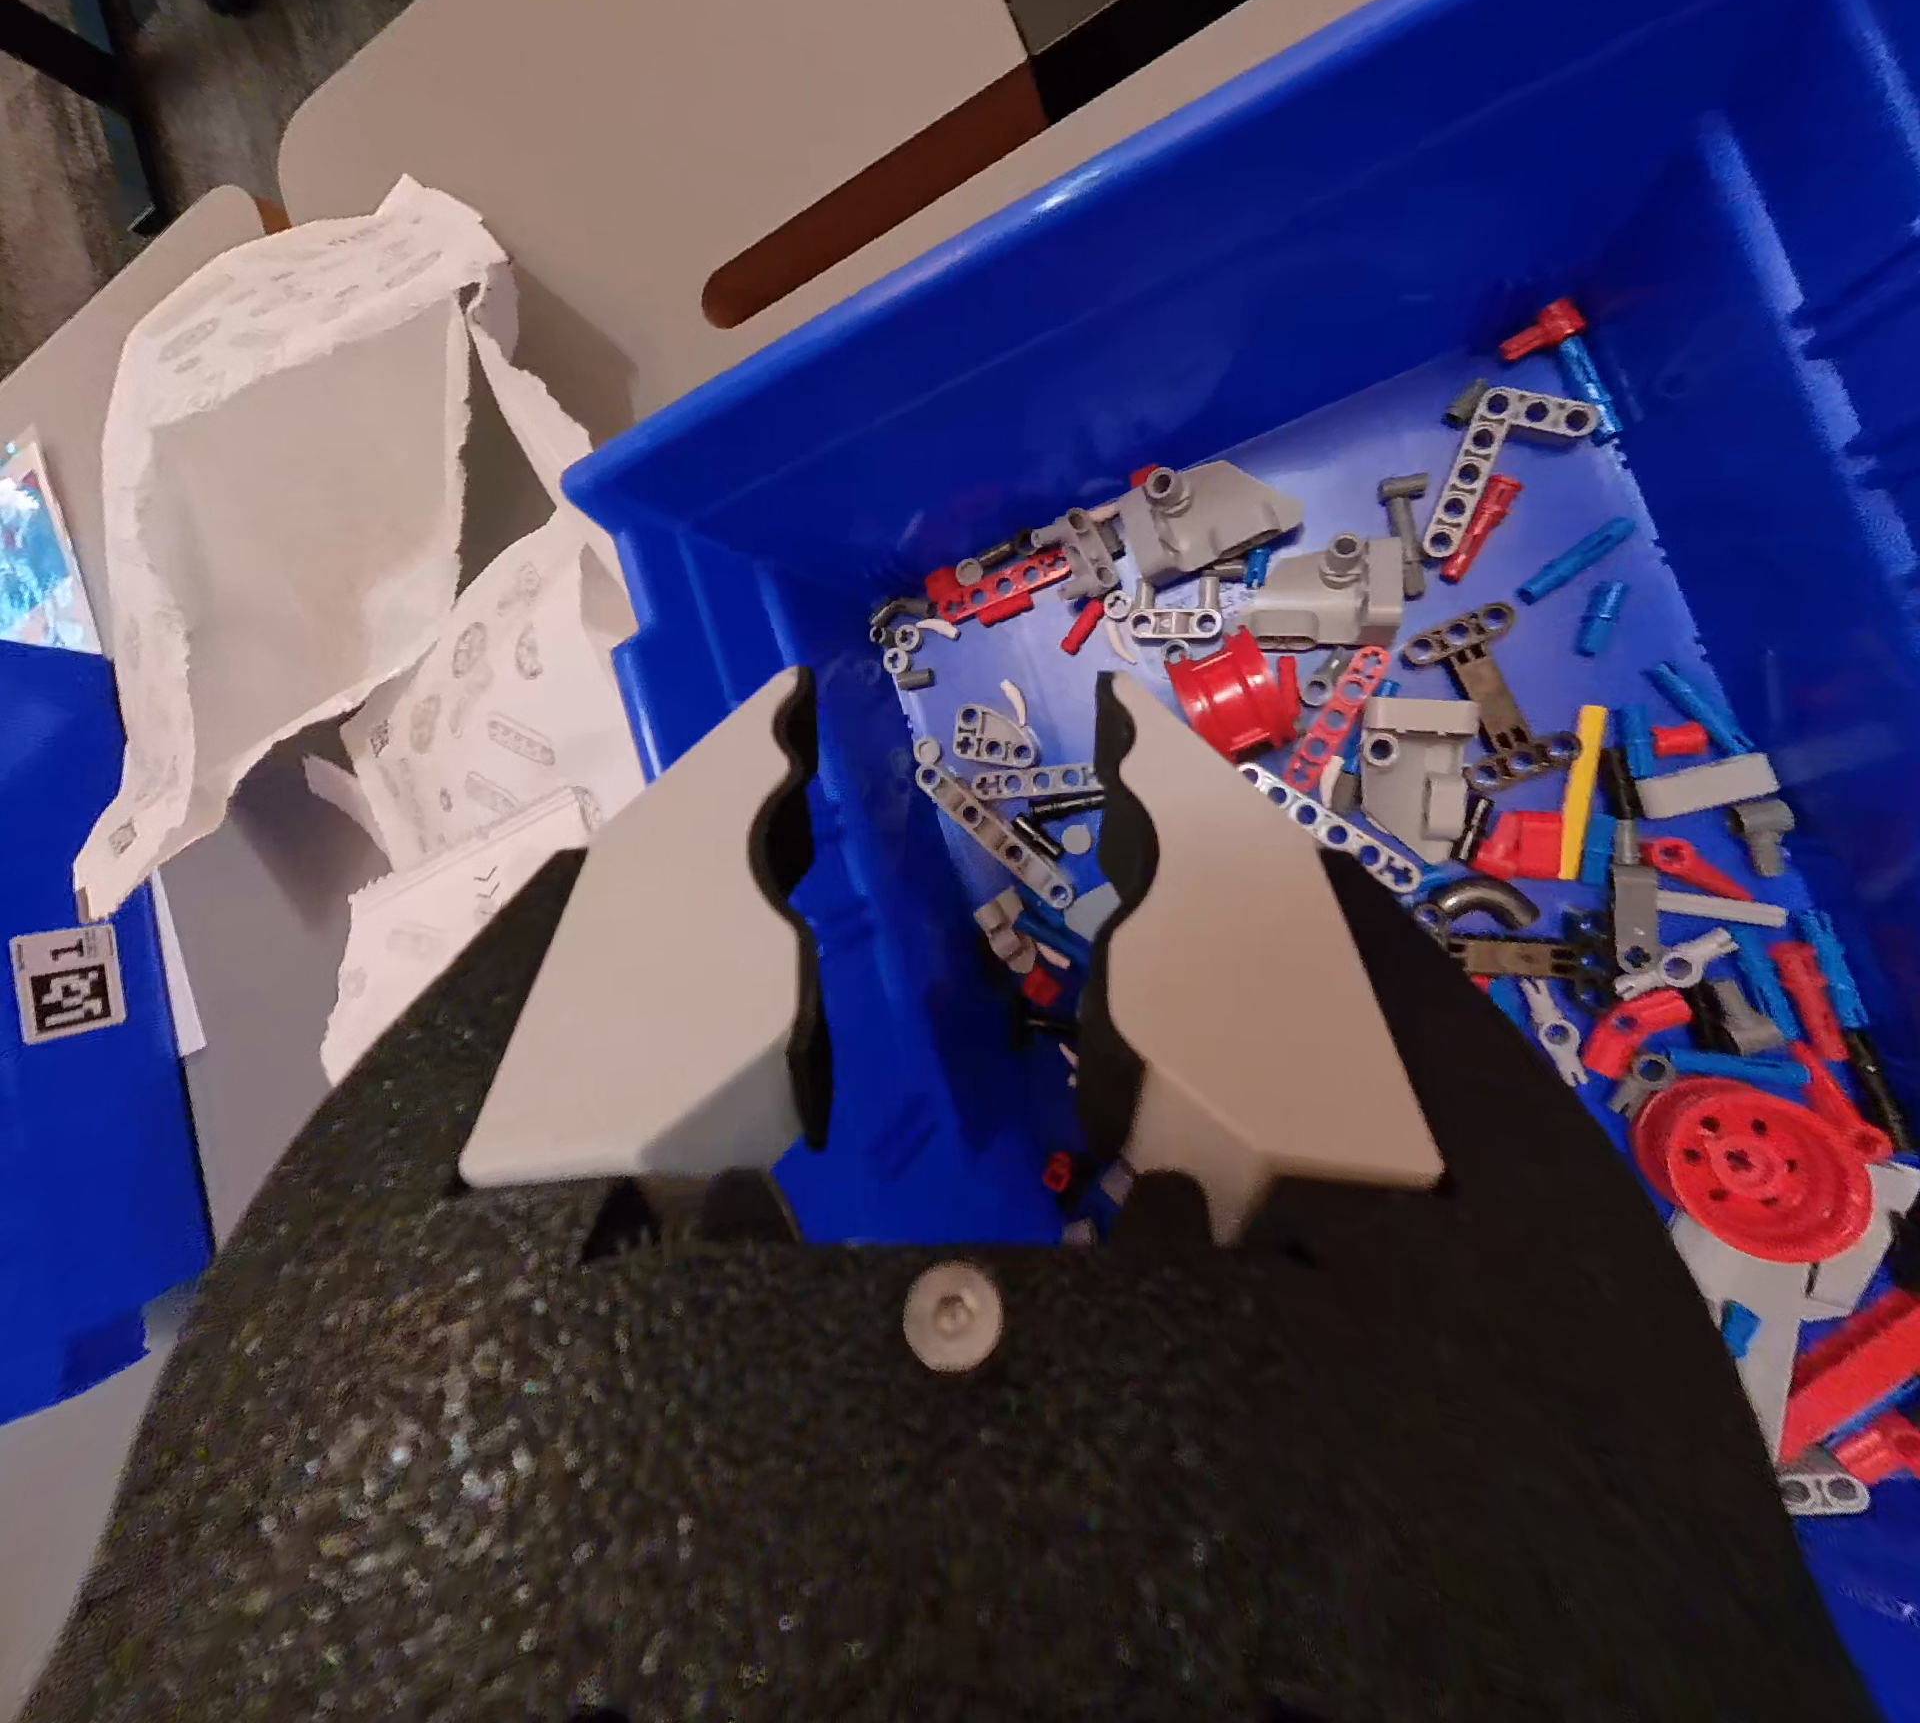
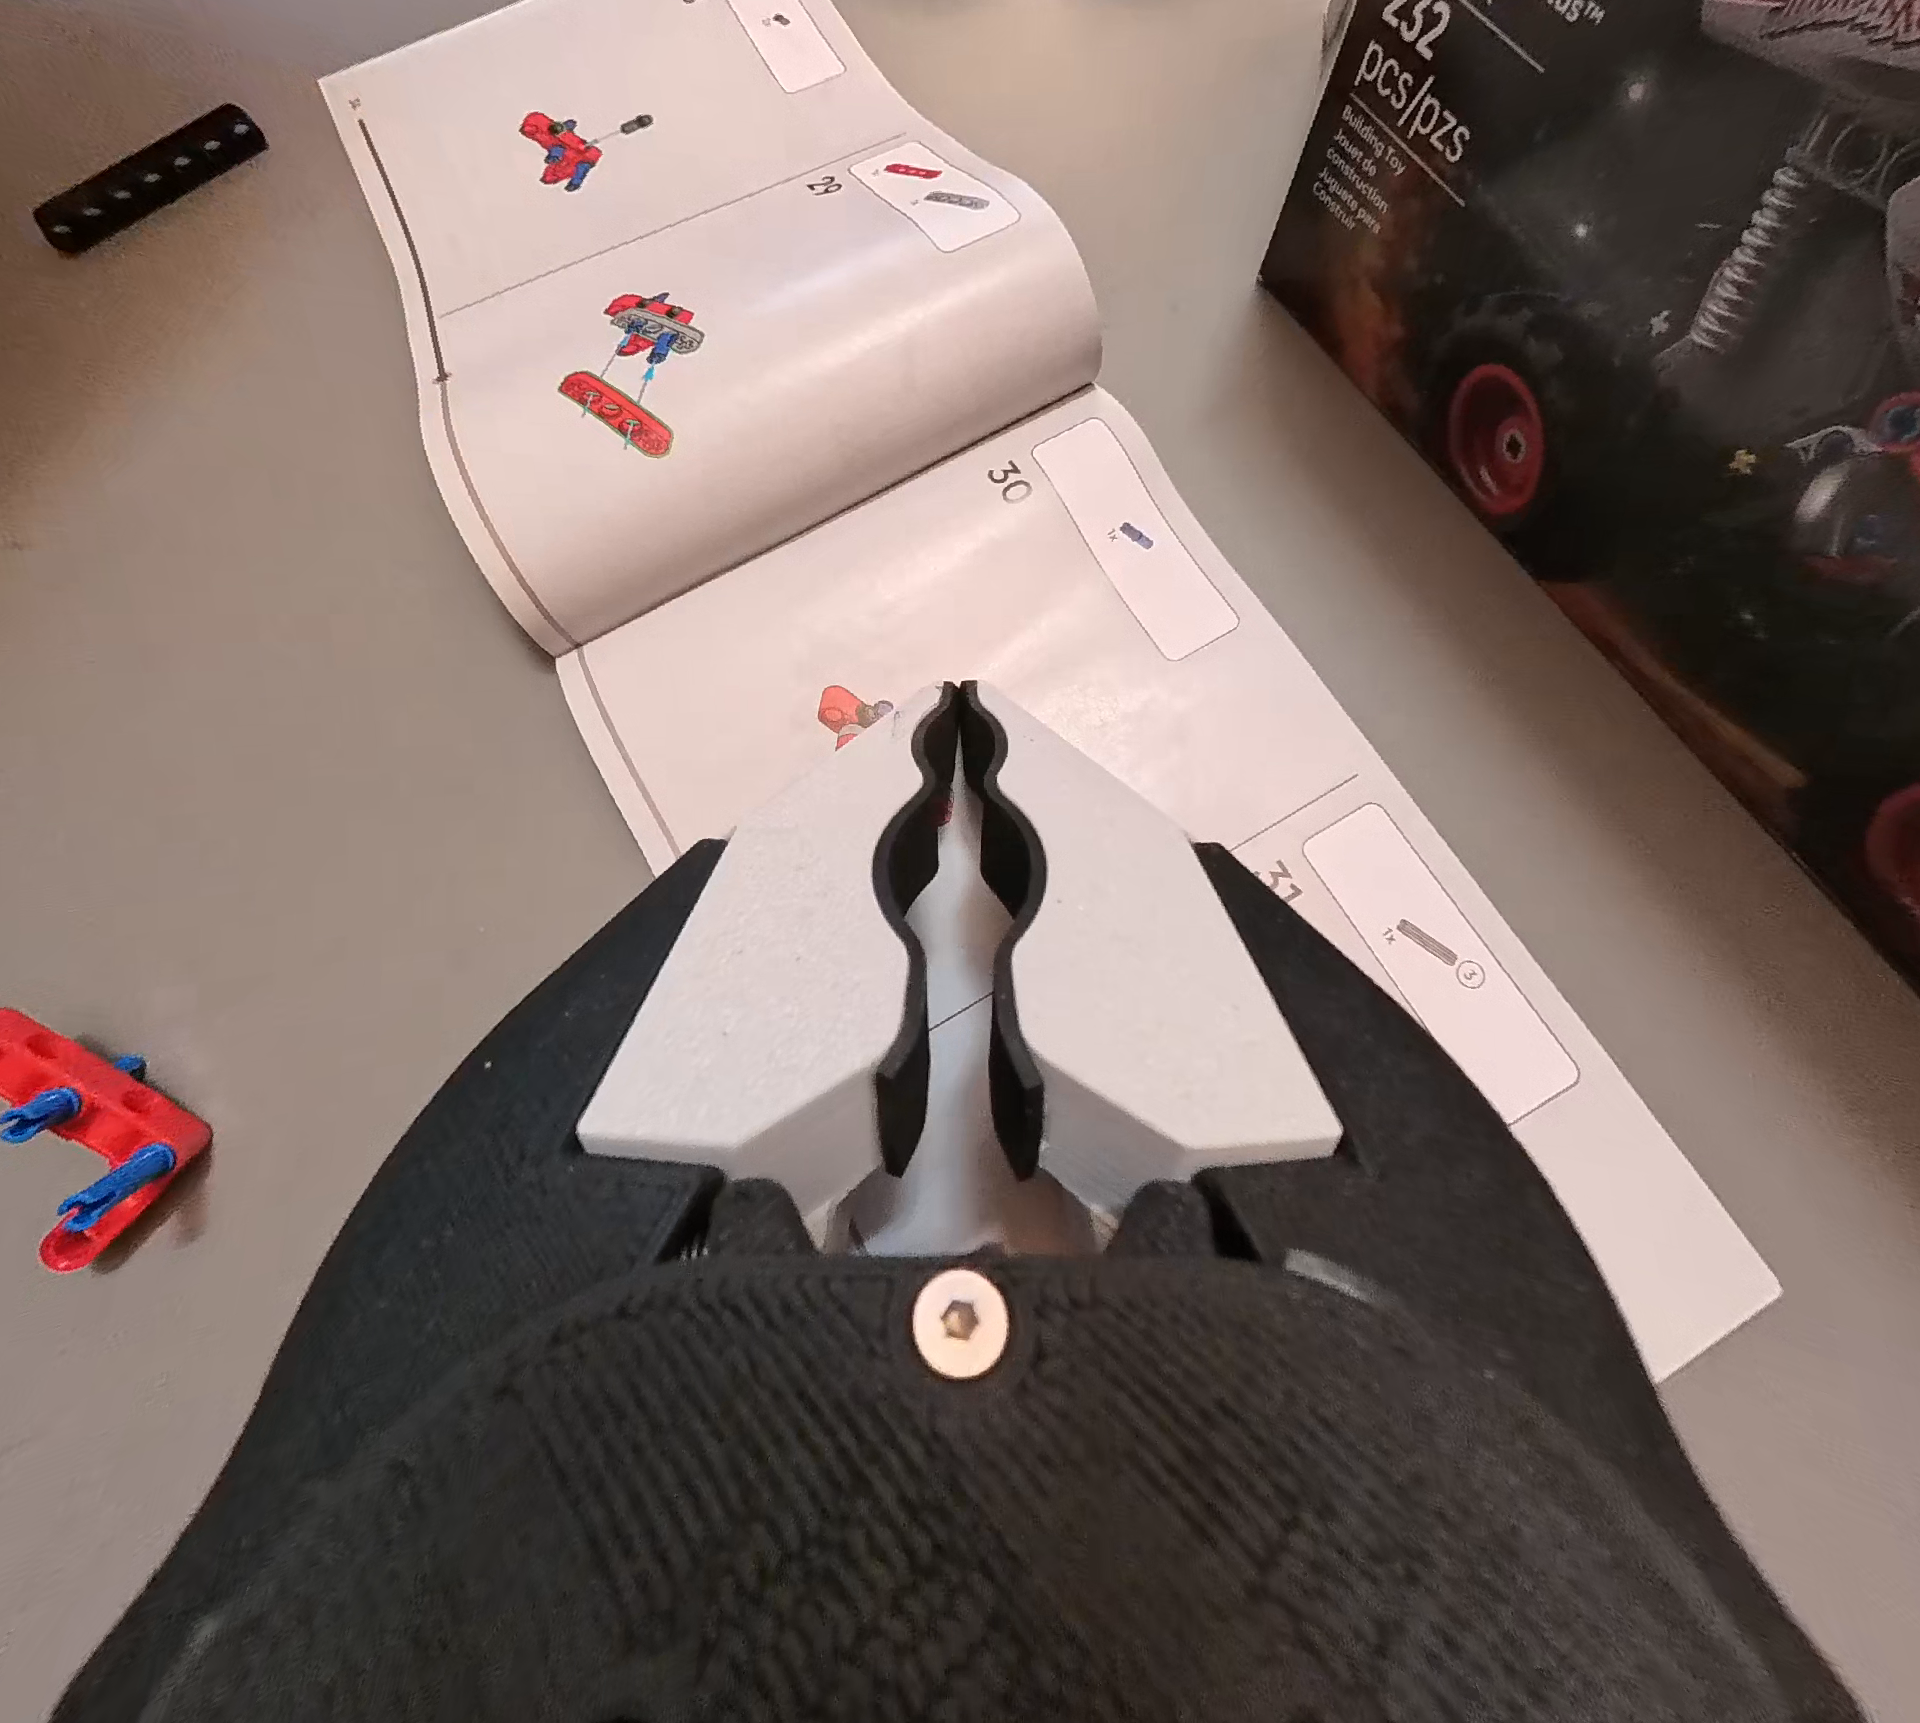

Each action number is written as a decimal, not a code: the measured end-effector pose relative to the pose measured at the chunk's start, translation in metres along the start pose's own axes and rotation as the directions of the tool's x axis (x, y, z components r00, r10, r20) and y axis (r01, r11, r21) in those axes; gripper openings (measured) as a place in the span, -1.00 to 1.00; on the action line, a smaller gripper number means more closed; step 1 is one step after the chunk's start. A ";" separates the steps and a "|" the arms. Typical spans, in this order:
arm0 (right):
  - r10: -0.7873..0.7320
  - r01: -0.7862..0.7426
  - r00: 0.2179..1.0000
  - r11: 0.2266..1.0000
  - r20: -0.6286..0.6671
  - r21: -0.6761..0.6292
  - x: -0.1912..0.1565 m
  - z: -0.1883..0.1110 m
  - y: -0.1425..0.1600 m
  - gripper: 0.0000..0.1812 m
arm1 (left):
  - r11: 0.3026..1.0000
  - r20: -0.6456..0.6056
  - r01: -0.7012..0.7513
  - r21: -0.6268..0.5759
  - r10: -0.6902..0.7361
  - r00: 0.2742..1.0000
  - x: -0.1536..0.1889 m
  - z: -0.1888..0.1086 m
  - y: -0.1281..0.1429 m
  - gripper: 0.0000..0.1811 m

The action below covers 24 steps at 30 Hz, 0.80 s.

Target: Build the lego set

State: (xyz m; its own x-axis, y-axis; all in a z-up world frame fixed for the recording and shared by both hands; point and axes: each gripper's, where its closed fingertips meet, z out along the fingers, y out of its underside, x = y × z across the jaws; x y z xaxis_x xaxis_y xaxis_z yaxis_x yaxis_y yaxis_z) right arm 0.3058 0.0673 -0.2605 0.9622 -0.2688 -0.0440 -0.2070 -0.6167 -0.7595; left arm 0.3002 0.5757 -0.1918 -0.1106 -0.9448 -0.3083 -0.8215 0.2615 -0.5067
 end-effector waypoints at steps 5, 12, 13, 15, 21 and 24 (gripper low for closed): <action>0.004 -0.004 1.000 1.000 0.003 0.000 0.000 0.000 0.000 -1.00 | 1.000 0.030 0.004 0.015 -0.004 1.000 -0.003 0.011 -0.015 -0.57; -0.020 0.020 1.000 1.000 -0.017 -0.001 0.000 0.000 0.000 -1.00 | 0.957 -0.004 0.174 -0.234 -0.180 0.984 -0.003 0.043 0.003 -0.38; -0.018 0.018 1.000 1.000 -0.015 -0.001 0.000 0.000 0.000 -1.00 | 0.953 -0.007 0.189 -0.239 -0.196 0.981 -0.002 0.047 0.004 -0.39; -0.012 0.012 1.000 1.000 -0.010 0.000 0.000 0.000 0.000 -1.00 | 0.939 0.019 0.220 -0.264 -0.223 0.975 -0.001 0.051 0.007 -0.40; -0.025 0.025 0.999 1.000 -0.021 -0.001 0.000 0.000 0.000 -1.00 | 0.927 0.098 0.281 -0.248 -0.265 0.959 -0.002 0.061 0.009 -0.39; -0.026 0.026 0.999 1.000 -0.022 -0.001 0.000 0.000 0.000 -1.00 | 0.917 0.098 0.304 -0.258 -0.288 0.952 0.000 0.067 0.014 -0.43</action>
State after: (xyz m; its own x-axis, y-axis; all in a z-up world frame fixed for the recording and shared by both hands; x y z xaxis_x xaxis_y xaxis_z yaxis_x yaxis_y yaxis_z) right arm 0.3056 0.0672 -0.2605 0.9632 -0.2686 -0.0103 -0.1822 -0.6241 -0.7598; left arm 0.3266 0.5925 -0.2530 0.1863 -0.9561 -0.2263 -0.9313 -0.0985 -0.3506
